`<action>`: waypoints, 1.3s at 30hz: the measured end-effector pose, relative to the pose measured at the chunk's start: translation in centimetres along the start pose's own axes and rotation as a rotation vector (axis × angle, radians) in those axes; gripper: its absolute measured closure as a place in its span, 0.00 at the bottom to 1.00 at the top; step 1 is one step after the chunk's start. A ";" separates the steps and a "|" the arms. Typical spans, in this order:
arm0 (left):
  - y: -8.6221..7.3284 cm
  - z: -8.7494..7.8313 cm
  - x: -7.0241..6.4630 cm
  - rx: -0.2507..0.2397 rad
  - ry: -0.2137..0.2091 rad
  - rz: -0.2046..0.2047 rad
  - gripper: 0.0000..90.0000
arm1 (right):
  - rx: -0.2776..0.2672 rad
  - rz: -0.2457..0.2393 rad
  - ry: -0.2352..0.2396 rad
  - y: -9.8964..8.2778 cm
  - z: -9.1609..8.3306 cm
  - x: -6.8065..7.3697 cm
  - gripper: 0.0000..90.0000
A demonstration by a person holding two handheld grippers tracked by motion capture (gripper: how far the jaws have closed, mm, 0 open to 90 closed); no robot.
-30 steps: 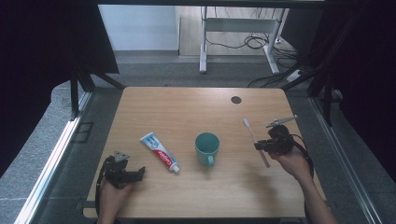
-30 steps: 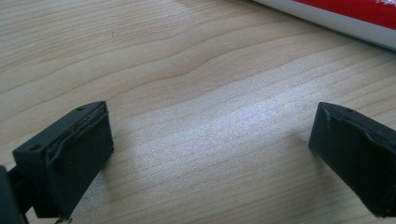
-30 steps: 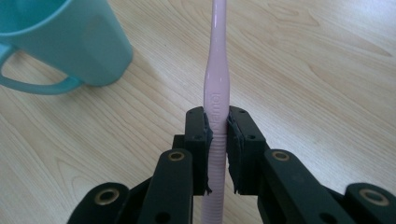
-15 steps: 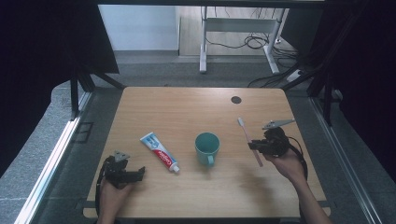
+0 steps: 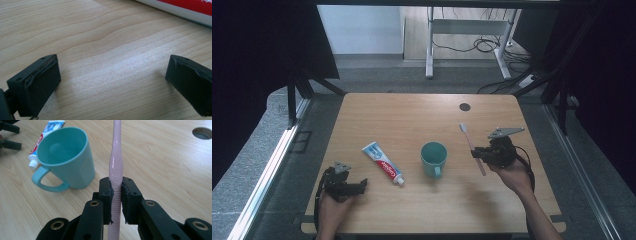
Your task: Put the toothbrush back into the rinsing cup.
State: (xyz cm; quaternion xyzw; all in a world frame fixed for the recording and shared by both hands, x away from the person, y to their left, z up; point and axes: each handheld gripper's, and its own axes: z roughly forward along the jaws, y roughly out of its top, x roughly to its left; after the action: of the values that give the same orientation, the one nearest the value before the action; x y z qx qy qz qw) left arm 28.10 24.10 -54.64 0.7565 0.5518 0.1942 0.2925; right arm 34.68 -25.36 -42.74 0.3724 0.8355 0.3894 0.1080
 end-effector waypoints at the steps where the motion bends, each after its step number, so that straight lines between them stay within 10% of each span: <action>1: 0.0 0.0 0.0 0.000 0.000 0.000 0.00 | 0.000 0.000 0.000 0.0 0.0 0.0 0.87; 39: 0.0 0.0 0.0 -0.004 -0.001 -0.002 0.00 | -0.112 -0.078 0.076 5.1 1.6 3.8 0.87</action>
State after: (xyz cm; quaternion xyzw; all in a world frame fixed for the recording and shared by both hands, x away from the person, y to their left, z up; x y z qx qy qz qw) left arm 28.12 24.08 -54.66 0.7554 0.5521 0.1946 0.2944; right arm 35.54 -19.62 -39.72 0.3177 0.8298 0.4449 0.1121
